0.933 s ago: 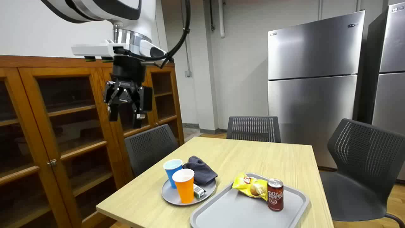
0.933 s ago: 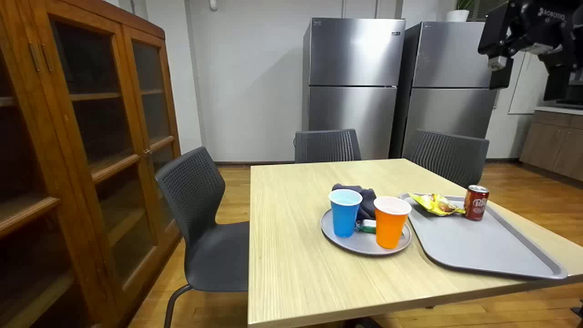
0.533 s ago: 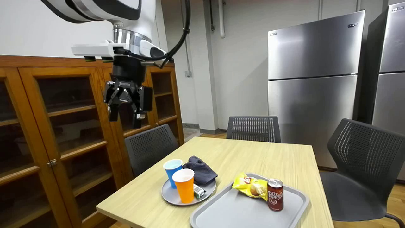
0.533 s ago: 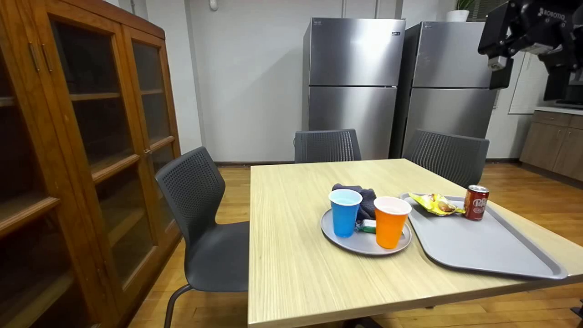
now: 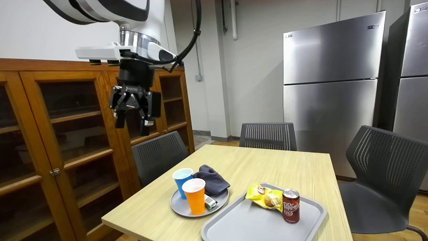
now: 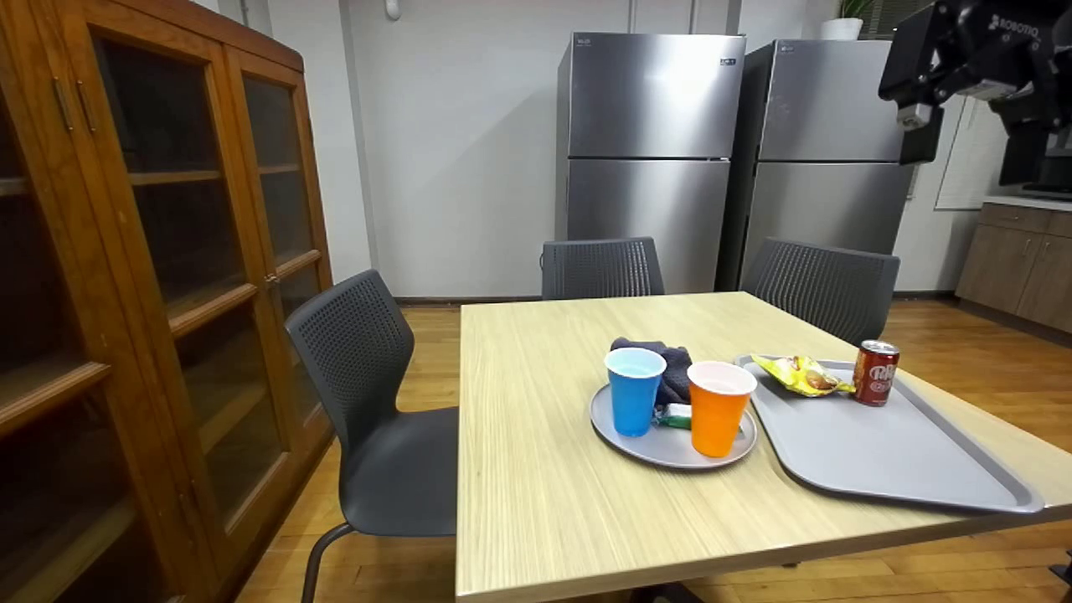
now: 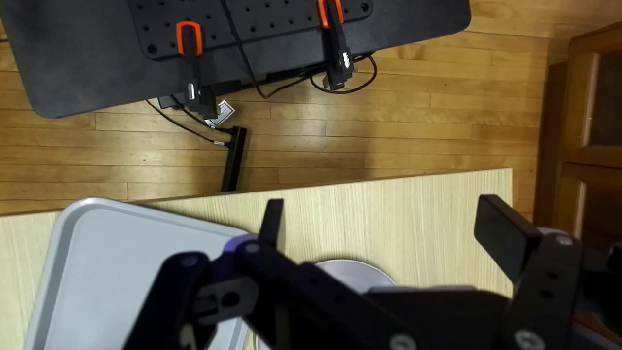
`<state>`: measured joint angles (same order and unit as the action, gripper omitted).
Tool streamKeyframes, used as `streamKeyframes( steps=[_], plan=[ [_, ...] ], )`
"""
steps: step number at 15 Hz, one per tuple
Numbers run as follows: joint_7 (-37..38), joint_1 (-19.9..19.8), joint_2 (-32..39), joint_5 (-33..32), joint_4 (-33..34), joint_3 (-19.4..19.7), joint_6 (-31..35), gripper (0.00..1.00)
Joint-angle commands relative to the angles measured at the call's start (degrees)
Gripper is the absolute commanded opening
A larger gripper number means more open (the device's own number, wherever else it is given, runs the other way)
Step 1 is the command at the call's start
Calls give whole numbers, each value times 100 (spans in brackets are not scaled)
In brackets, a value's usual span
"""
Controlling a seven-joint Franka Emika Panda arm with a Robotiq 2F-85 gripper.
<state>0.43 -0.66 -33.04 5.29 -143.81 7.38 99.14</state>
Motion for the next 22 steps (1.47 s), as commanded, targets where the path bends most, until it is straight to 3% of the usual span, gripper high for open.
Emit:
streamKeyframes(
  steps=[1, 9, 22],
  plan=[
    [-97, -129, 142, 55, 44, -108, 184, 100],
    [-5, -144, 759, 7, 87, -133, 1310, 100],
    [260, -140, 2344, 83, 210, -129, 3409, 100]
  ],
)
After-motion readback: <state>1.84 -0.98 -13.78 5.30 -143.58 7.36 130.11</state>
